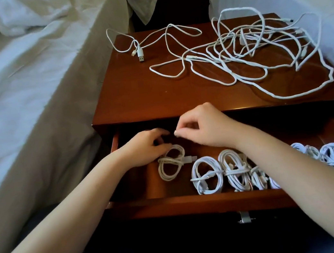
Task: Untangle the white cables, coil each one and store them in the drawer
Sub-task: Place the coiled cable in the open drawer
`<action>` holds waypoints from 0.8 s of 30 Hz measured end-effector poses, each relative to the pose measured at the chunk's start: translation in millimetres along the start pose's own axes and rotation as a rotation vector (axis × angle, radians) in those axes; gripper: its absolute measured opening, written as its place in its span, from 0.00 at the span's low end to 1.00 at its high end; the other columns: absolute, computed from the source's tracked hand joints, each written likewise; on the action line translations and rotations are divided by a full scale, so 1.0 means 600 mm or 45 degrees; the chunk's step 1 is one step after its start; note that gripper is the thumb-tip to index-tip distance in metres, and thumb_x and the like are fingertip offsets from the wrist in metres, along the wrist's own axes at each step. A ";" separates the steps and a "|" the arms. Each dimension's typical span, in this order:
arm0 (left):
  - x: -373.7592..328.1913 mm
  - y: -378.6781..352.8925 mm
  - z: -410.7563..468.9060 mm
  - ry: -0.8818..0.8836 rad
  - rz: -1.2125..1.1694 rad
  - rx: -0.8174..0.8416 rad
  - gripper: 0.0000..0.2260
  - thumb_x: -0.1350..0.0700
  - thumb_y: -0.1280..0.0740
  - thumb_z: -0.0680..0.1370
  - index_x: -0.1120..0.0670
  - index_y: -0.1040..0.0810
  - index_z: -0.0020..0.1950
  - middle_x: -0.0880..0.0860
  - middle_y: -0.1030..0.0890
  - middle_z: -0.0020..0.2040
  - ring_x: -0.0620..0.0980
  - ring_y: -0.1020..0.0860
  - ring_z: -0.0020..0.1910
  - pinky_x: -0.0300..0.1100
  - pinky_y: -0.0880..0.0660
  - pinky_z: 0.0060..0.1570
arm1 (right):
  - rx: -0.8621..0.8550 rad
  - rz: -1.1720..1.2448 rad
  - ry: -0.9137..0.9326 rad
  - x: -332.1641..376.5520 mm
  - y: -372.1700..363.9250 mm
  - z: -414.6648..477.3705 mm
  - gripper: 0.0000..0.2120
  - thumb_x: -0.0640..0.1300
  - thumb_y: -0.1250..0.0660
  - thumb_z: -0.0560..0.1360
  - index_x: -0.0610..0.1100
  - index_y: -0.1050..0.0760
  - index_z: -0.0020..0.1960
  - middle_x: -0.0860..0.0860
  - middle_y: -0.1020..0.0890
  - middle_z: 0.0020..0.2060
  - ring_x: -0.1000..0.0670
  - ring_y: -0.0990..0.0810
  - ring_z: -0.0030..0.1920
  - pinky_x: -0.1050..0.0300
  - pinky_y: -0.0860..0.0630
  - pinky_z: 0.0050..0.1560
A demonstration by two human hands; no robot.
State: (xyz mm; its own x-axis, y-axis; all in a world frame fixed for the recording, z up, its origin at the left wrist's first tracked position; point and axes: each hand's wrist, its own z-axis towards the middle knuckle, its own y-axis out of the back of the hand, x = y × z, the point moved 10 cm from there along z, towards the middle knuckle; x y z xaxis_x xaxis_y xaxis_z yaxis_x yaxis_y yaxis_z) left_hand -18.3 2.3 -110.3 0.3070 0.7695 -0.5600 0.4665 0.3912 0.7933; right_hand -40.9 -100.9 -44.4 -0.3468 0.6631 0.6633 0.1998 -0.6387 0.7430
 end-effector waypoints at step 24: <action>-0.030 -0.047 -0.025 0.016 0.037 0.310 0.05 0.54 0.29 0.75 0.54 0.19 0.48 0.46 0.19 0.37 0.43 0.20 0.34 0.37 0.23 0.40 | -0.031 -0.082 -0.045 -0.014 -0.012 0.002 0.06 0.46 0.33 0.78 0.47 0.18 0.48 0.53 0.19 0.34 0.54 0.23 0.35 0.53 0.23 0.41</action>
State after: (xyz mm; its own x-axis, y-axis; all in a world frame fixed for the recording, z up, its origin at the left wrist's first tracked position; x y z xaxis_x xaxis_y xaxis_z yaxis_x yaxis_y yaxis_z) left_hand -49.5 -14.8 -119.2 0.3136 0.7854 -0.5336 0.6445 0.2366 0.7270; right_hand -38.0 -101.6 -55.1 -0.3253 0.7163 0.6173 0.1559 -0.6033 0.7822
